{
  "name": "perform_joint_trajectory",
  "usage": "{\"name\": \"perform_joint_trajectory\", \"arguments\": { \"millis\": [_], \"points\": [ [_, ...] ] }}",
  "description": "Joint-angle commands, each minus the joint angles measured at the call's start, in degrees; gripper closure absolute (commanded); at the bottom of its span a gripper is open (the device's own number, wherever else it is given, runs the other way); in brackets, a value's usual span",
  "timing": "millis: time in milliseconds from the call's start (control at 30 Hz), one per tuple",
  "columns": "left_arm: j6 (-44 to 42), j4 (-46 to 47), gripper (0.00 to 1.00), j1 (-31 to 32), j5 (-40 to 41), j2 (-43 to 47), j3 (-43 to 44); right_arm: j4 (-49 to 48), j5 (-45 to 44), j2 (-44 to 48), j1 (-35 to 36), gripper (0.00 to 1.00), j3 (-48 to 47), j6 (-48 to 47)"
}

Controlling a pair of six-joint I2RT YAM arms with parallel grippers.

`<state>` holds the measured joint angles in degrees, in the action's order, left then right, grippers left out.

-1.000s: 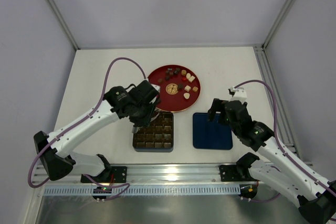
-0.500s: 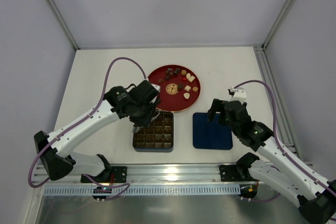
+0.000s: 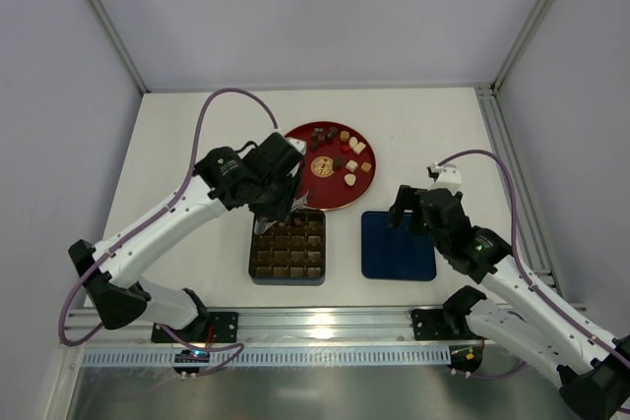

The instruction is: Pack the chocolate

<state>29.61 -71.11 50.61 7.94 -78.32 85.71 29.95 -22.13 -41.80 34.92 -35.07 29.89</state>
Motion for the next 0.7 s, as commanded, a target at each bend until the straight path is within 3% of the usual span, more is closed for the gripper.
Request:
{"name": "perform_joint_trajectory", "arguments": {
  "millis": [0, 267, 667],
  "points": [
    [-1.39, -0.43, 0.62, -0.86, 3.91, -3.49, 5.33, -1.83, -0.46, -0.21, 0.15, 0.00, -1.23, -0.36],
    [-4.99, 0.71, 0.60, -7.01, 5.06, -14.39, 13.42, -1.39, 0.07, -0.03, 0.24, 0.00, -1.67, -0.89],
    [-7.46, 2.47, 0.59, -10.36, 3.84, -22.13, 13.78, -2.62, 0.60, 0.05, 0.24, 0.00, -0.44, -1.06]
  ]
}}
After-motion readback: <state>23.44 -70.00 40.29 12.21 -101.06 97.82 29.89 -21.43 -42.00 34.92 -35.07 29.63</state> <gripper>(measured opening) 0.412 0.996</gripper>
